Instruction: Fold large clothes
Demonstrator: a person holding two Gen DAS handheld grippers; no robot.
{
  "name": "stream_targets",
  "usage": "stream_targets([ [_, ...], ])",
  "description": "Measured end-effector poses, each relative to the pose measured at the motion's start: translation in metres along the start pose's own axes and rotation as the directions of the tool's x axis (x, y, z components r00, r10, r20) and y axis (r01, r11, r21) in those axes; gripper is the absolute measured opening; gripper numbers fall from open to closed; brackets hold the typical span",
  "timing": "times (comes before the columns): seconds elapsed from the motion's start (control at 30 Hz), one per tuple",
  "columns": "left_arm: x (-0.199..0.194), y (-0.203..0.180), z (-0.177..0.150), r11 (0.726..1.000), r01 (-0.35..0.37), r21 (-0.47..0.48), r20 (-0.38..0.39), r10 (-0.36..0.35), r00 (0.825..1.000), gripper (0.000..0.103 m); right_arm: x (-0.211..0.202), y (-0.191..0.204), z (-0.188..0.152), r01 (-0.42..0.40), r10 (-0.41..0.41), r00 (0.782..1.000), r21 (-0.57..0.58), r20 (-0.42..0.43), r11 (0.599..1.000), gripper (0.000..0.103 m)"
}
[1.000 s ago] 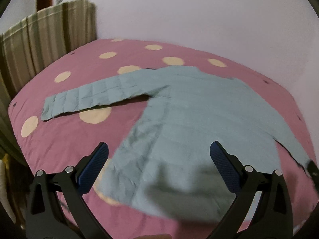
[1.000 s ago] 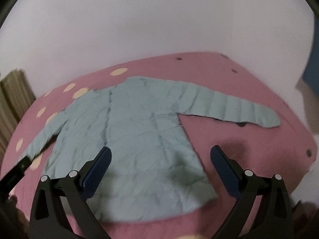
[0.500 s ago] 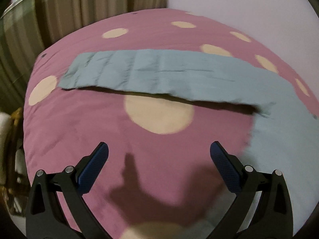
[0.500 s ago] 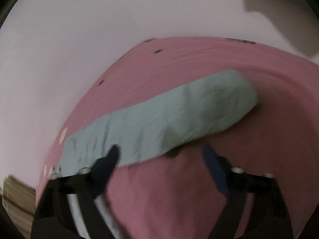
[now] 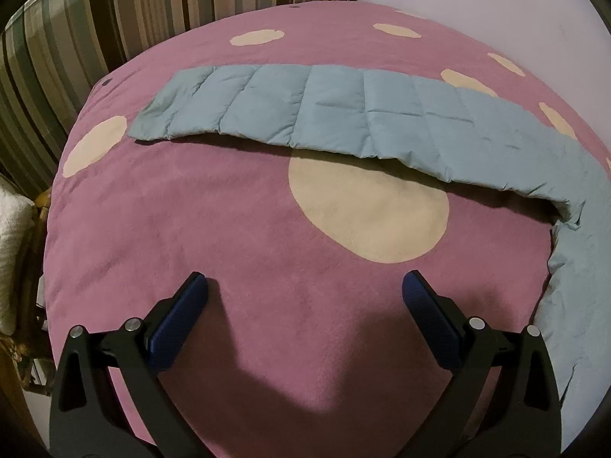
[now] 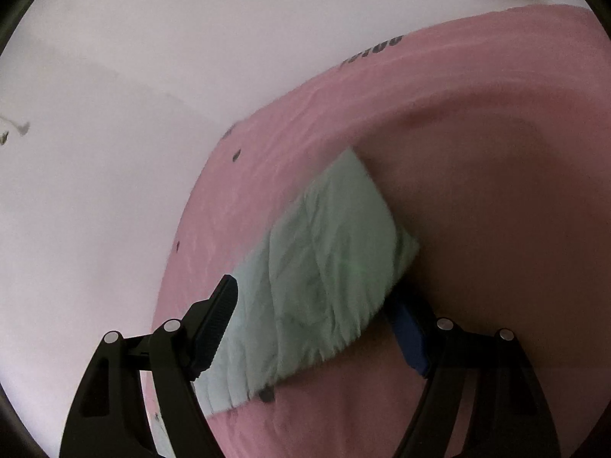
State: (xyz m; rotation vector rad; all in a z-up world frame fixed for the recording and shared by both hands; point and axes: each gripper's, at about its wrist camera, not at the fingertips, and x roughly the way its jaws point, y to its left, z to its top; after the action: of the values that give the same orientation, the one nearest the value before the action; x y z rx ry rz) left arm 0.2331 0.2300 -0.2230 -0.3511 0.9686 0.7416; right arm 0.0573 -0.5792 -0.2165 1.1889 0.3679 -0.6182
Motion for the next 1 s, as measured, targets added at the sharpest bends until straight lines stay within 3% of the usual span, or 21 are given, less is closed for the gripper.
stream_targets([
  [0.23, 0.001, -0.002, -0.002, 1.0, -0.001, 0.001, 0.002, 0.001, 1.0, 0.101, -0.009, -0.004, 0.004, 0.052, -0.052, 0.998, -0.019, 0.021, 0.998, 0.017],
  [0.33, 0.001, -0.003, -0.002, 1.0, -0.011, 0.008, 0.0, 0.011, 1.0, 0.101, -0.022, 0.009, 0.0, 0.074, -0.072, 0.997, -0.073, 0.036, 0.995, 0.009],
  [0.43, 0.002, -0.005, -0.002, 1.0, -0.022, 0.018, -0.001, 0.022, 1.0, 0.101, -0.029, 0.026, -0.002, 0.074, -0.067, 0.996, -0.145, 0.052, 0.987, 0.009],
  [0.63, 0.003, -0.006, -0.002, 0.999, -0.033, 0.025, -0.001, 0.033, 0.999, 0.101, -0.034, 0.119, -0.06, -0.016, 0.026, 0.999, -0.394, 0.02, 0.919, 0.009],
  [0.8, 0.004, -0.006, -0.001, 0.999, -0.029, 0.022, -0.002, 0.029, 1.0, 0.101, -0.021, 0.21, -0.138, -0.158, 0.11, 0.987, -0.563, -0.118, 0.811, 0.009],
  [1.0, 0.005, -0.006, -0.002, 1.0, -0.025, 0.019, -0.003, 0.025, 1.0, 0.101, 0.007, 0.279, -0.247, -0.291, 0.118, 0.949, -0.676, -0.291, 0.677, 0.009],
])
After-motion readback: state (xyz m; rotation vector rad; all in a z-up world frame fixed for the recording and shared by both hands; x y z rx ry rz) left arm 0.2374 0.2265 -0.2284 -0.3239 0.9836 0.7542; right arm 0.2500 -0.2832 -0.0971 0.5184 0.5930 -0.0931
